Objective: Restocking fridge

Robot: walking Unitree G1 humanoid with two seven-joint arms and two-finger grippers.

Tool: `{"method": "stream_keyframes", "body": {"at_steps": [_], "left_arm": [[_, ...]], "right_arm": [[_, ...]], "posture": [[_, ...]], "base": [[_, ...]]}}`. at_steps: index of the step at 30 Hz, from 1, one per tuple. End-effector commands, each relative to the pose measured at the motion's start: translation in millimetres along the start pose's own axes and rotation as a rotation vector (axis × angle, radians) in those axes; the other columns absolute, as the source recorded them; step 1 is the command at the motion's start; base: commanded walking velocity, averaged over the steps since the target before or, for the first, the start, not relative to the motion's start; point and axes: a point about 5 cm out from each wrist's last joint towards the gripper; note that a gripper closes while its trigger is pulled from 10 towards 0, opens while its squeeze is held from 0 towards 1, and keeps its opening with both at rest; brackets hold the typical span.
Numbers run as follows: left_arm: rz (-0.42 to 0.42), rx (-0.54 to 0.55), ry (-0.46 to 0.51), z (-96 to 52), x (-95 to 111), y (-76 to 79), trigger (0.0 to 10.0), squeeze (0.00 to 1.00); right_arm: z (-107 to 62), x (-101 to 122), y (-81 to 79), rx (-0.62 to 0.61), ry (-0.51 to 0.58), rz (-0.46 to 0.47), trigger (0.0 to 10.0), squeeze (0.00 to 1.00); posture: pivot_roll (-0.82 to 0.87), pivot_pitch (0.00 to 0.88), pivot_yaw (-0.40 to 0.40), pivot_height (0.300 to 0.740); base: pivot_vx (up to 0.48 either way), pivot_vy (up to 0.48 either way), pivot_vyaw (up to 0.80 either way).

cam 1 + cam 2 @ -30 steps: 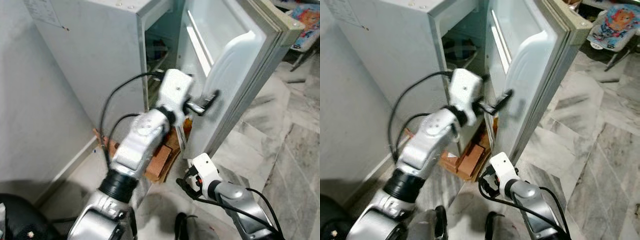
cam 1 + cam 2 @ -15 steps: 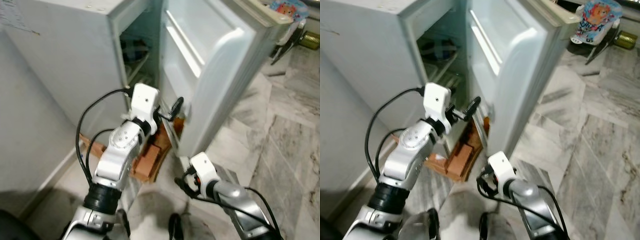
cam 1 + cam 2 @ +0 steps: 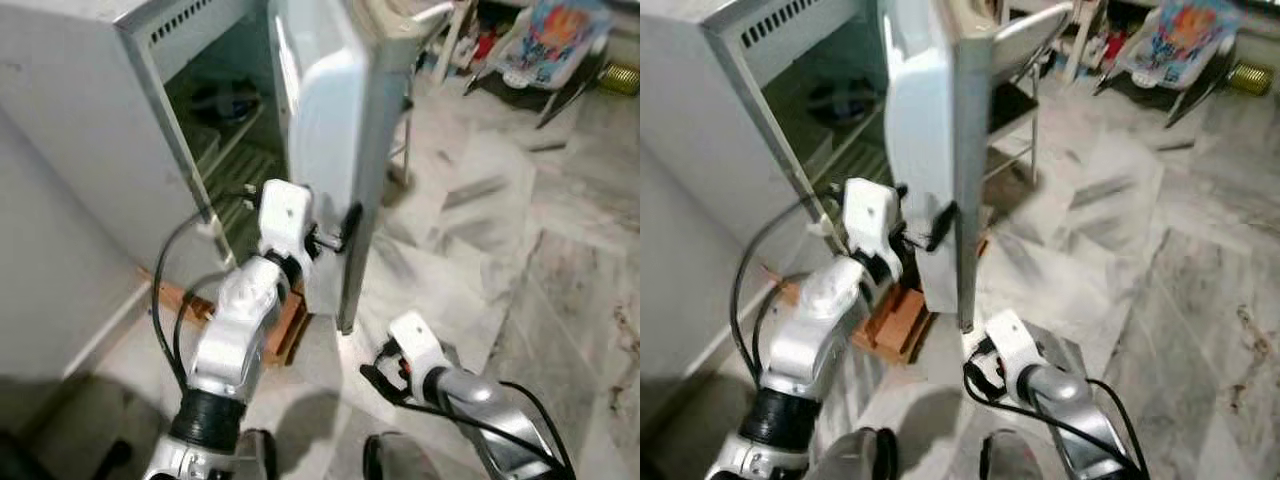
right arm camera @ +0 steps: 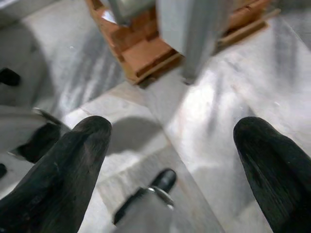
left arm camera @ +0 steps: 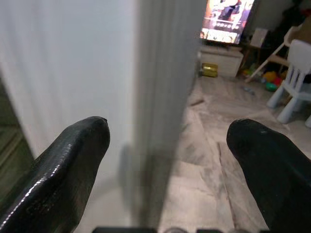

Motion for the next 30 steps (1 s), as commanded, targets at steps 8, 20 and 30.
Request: {"method": "stream_keyframes", "body": {"at_steps": [8,20,30], "left_arm": [[0.164,0.438,-0.111,-45.6,-33.4,-74.0,10.0,0.00],[0.168,0.616,-0.167,-87.7,-50.6,-106.3,10.0,0.00],[0.157,0.576,-0.160,-90.4,-51.4,-97.4,10.0,0.00]], "right_arm": [[0.6,-0.5,-5.4,0.026,0.003,0.010,10.0,0.00],[-4.9,19.1,9.6,-0.120,0.171,0.080,10.0,0.00],[-3.8,23.2,10.8,-0.140,0.193,0.084,10.0,0.00]], "posture": [[-0.03,0.163,-0.008,0.740],[-0.03,0.172,-0.008,0.740],[-0.03,0.172,-0.009,0.740]], "base": [[0.000,0.000,0.00],[0.000,0.000,0.00],[0.000,0.239,-0.43]]}}
Point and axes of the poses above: a point about 5 cm out from each wrist's last joint towards the gripper, its own z axis pointing out of the wrist towards the gripper, its own x axis along the axis of the wrist's last joint, y = z × x
